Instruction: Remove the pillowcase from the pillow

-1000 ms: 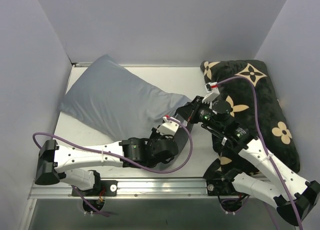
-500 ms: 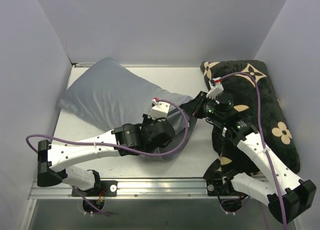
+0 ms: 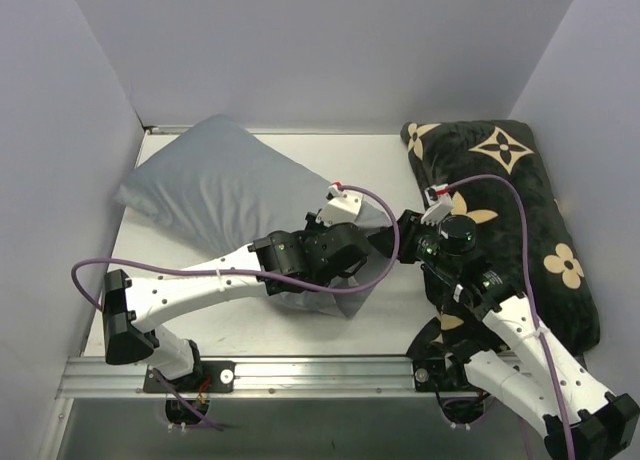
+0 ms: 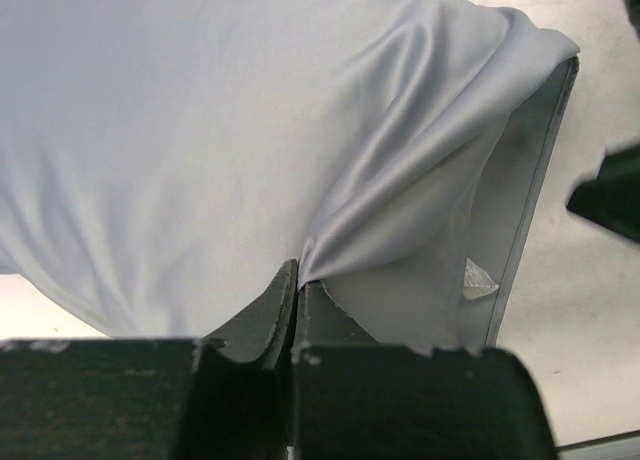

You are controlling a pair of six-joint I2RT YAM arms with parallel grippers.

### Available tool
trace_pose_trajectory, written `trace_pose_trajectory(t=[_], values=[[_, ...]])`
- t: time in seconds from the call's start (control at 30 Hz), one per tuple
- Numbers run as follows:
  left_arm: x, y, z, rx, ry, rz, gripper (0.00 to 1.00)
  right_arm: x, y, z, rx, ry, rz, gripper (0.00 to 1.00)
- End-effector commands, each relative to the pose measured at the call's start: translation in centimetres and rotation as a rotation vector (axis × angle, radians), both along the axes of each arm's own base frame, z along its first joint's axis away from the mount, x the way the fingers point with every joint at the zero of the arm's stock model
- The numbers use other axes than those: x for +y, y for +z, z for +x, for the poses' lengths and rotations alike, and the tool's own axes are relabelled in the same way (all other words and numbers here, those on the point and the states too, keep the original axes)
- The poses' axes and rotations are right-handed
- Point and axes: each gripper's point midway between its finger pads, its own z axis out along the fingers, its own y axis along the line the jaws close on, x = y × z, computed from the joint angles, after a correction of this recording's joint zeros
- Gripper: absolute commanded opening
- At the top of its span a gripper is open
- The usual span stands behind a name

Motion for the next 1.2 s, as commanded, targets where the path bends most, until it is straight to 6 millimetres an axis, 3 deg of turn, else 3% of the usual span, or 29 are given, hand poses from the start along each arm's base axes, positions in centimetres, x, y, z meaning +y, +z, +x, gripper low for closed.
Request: trace_pose_trajectory(t=[0.0,0.07,0.1,0.27,0.43,0.7,0.9,1.07,1.1,1.17], values=[[-0.2,3.4,0.9,-0.045,0.005,-0.062,0.0,-0.2,-3.7,-2.9,0.076,0.04,0.016,0.36],[-0.2,3.4,1.0,-0.045,0.002,-0.056,0.0,0.5,-4.7,-3.7,0.079,0.062,0.038,0.34],[-0.2,3.4,0.9,-0.043,0.0,-0.057,0.0,1.2,-6.2,-4.8,0.098,0.09,0.029,0.34],[0.0,3.0,0.8,-0.031,-0.002,-0.059,0.0,4.7,-6.4,-5.7,0.085,0.169,0.117,0.39],[0.1,2.7,0.6,-0.019,-0.003,-0.065,0.0,6.9,-6.6,-5.4,0.088,0.19,0.159,0.55],[0.3,3.1,0.4,-0.016,-0.005,-0.082,0.0,8.0,-8.7,-4.7,0.154,0.109,0.236,0.78],[0.6,3.6,0.2,-0.019,-0.006,-0.098,0.0,8.6,-9.2,-4.7,0.148,0.045,0.249,0.85],[0.3,3.6,-0.4,-0.014,-0.02,-0.102,0.0,10.0,-9.2,-3.8,0.107,0.013,0.28,0.91],[0.2,3.5,-0.6,-0.01,-0.024,-0.104,0.0,10.2,-8.5,-3.1,0.076,-0.012,0.309,0.93],[0.4,3.4,-0.7,-0.003,-0.023,-0.109,0.0,10.6,-9.4,-2.5,0.075,-0.031,0.303,0.93]])
